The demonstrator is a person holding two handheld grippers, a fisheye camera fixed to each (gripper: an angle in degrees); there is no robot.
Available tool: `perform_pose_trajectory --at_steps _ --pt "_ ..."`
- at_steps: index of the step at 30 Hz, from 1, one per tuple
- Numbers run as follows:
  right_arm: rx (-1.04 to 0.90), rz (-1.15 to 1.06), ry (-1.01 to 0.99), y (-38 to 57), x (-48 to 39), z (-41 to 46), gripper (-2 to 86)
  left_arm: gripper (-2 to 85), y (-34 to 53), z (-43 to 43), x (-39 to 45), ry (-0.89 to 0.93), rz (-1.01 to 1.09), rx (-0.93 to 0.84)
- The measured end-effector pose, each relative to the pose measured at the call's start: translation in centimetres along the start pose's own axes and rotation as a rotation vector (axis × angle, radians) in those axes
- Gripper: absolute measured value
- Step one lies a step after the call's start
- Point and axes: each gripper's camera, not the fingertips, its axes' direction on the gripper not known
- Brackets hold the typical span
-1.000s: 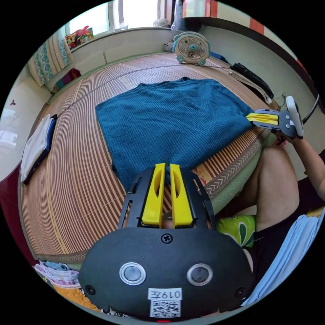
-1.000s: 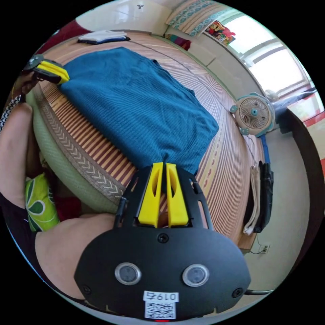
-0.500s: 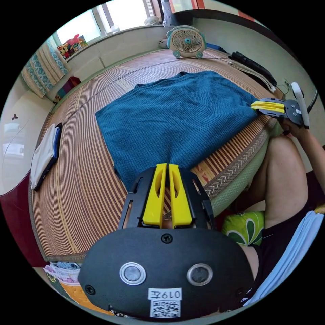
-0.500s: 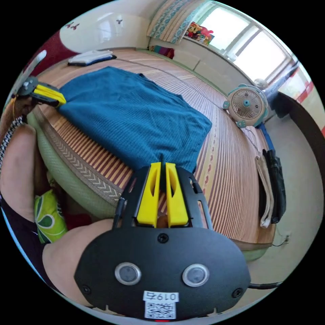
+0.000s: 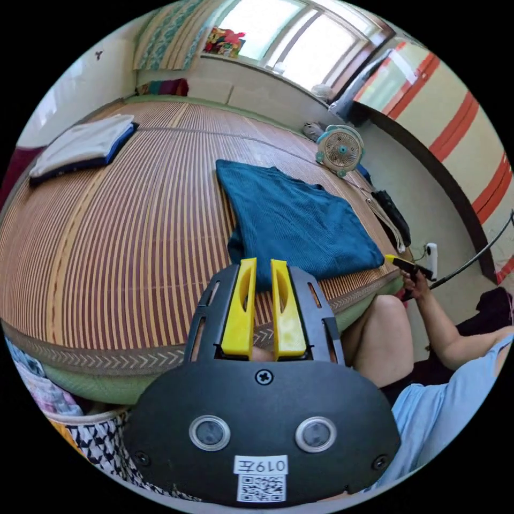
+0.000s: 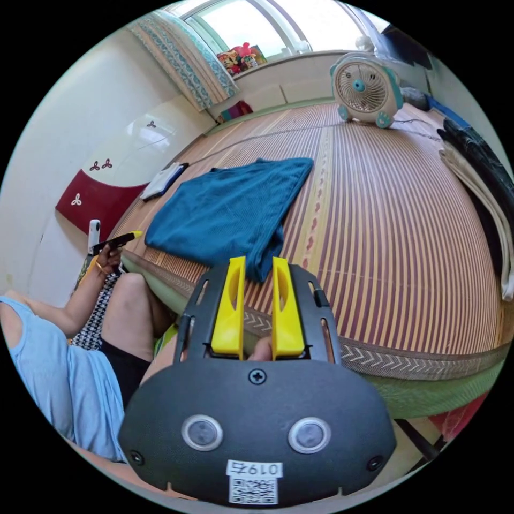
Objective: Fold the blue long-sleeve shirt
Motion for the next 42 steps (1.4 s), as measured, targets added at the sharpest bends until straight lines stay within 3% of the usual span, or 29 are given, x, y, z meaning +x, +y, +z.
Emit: perform_pose_trajectory --at_steps 7,12,16,20,28,37,42 --pt "0.019 -0.028 -0.138 -0.3 5.2 -0.7 4.4 4.2 1.5 -1.8 -6.2 0.175 -0.111 0.033" --pt "-0.085 -0.058 -0.122 -2.1 8.1 0.1 -0.1 4.7 1.5 -2.0 -8.8 0.180 -0.134 -0.001" --pt "-0.039 -0.005 -0.181 -2.7 11.7 -1.5 0.1 5.0 1.7 -2.7 -10.2 0.197 -0.121 0.002" --pt "-0.111 0.020 -0.184 -2.4 13.3 0.7 2.5 5.9 1.8 -3.2 -10.9 0.158 -0.086 0.007" --pt "-0.054 0.043 -0.261 -2.0 14.0 2.4 6.1 7.0 1.5 -4.0 -12.5 0.180 -0.046 0.075" --pt "-0.069 0.052 -0.219 -3.1 11.7 7.6 0.2 2.5 -1.4 -1.3 -11.9 0.119 -0.012 -0.038" --pt "-0.104 0.063 -0.209 -3.2 10.1 10.8 2.0 1.6 -1.7 -0.9 -12.8 0.158 -0.059 -0.051"
